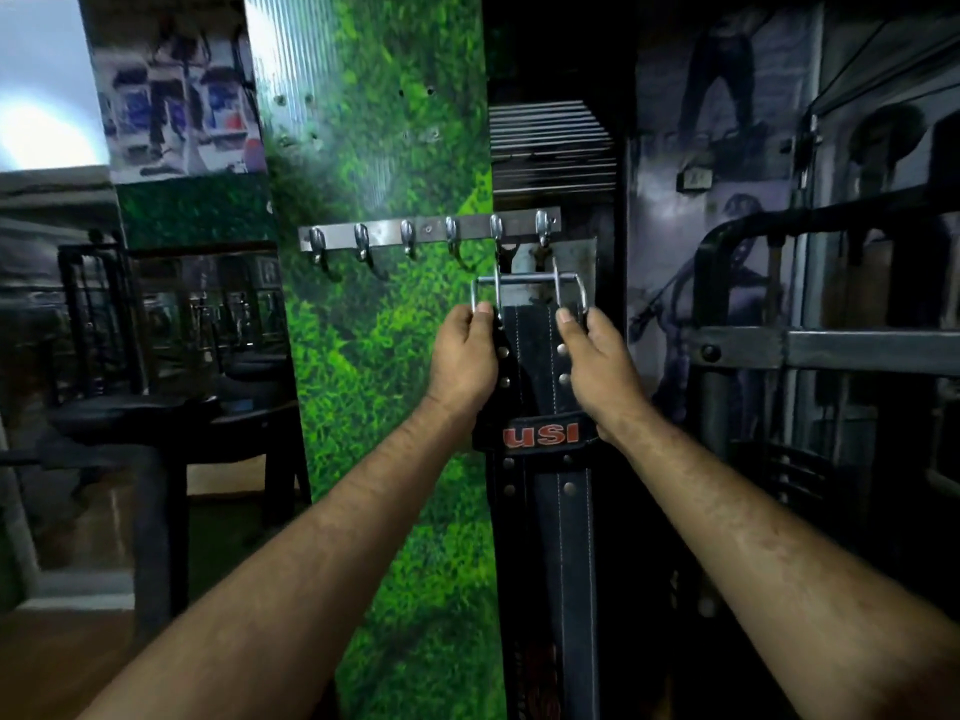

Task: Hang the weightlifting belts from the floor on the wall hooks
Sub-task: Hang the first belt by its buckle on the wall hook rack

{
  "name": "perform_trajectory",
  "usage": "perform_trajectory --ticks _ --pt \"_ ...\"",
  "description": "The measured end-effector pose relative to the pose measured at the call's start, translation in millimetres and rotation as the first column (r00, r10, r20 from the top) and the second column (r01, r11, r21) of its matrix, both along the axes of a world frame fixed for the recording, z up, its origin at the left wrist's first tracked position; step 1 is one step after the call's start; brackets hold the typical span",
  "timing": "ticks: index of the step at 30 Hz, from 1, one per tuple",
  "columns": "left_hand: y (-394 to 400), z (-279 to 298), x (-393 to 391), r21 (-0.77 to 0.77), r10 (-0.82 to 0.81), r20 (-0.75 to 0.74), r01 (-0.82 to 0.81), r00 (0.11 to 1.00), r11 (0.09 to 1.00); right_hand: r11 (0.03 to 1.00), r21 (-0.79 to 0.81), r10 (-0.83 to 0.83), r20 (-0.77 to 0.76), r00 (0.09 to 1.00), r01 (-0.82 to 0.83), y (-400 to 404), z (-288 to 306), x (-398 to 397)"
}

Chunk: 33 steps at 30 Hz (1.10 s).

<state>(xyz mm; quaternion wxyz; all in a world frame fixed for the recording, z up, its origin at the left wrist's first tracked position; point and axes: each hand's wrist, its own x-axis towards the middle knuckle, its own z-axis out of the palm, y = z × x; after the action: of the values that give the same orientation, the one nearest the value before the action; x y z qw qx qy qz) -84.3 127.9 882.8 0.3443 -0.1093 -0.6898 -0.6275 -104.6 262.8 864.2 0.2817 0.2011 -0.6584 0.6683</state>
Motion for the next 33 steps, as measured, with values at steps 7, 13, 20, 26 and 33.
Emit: perform_trajectory --ticks 7,13,20,26,33 --pt "22 59 -59 -0.072 0.023 -0.037 -0.026 0.999 0.997 1.0 0.002 -0.029 -0.015 0.999 0.029 21 55 -54" --pt "36 75 -91 -0.064 0.048 0.073 -0.043 0.996 0.997 0.998 -0.039 0.062 0.072 0.996 -0.059 33 70 -92" --pt "32 28 -113 0.06 -0.108 0.052 0.105 0.993 0.993 0.99 -0.139 -0.005 0.148 0.989 0.026 25 6 -104" --pt "38 -32 -103 0.263 -0.206 -0.024 0.205 0.978 0.943 0.977 -0.209 -0.036 0.064 0.997 0.049 13 -50 -89" --pt "45 -79 -69 0.27 -0.175 0.015 0.164 0.984 0.949 0.993 -0.121 0.005 -0.031 1.0 -0.008 12 -90 -77"
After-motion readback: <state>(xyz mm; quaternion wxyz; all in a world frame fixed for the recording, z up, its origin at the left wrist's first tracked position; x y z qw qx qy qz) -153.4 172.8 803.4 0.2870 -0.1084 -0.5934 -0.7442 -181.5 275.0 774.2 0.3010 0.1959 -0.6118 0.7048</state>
